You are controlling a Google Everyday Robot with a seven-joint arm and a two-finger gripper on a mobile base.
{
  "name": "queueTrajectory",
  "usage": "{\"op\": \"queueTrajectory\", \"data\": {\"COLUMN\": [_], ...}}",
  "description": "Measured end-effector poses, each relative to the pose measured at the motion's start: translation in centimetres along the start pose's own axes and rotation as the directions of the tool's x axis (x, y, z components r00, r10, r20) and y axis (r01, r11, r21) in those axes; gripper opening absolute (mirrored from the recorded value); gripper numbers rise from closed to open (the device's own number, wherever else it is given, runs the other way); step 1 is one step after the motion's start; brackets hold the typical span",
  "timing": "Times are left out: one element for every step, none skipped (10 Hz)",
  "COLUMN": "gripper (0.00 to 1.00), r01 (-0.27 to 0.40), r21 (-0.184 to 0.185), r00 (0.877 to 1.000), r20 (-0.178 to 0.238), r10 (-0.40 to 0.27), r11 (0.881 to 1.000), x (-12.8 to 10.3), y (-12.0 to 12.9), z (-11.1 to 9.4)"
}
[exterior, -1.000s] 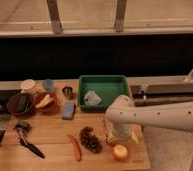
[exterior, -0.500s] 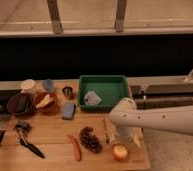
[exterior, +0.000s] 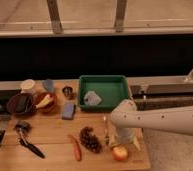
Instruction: Place apple in metal cup
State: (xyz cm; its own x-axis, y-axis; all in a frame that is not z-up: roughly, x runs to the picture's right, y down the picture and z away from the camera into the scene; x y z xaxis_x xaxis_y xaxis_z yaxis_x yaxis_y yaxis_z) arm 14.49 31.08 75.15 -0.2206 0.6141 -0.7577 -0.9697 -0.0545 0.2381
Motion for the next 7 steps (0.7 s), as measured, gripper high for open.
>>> {"op": "queueTrajectory", "data": {"gripper": [0.8,0.8,0.8,0.8,0.8,0.79,0.75], "r01": [-0.004,-0.011,-0.016,-0.019,-0.021,-0.021,-0.018], "r21": [-0.002,-0.004,-0.007,-0.01,-0.016,-0.021,-0.023], "r00": [1.0,1.0,1.0,1.0,1.0,1.0,1.0], "r20": [-0.003,-0.004,-0.005,-0.006,-0.009,-0.011,-0.013], "r10": [0.004,0.011,0.016,0.019,0.02,0.02,0.018], "r11": [1.0,1.0,1.0,1.0,1.0,1.0,1.0], "x": [0.3,0.7,1.0,1.4,1.7,1.9,2.0], "y": [-0.1,-0.2,-0.2,-0.3,-0.3,-0.2,-0.1], "z": [0.1,0.1,0.0,0.0,0.1,0.2,0.3]}}
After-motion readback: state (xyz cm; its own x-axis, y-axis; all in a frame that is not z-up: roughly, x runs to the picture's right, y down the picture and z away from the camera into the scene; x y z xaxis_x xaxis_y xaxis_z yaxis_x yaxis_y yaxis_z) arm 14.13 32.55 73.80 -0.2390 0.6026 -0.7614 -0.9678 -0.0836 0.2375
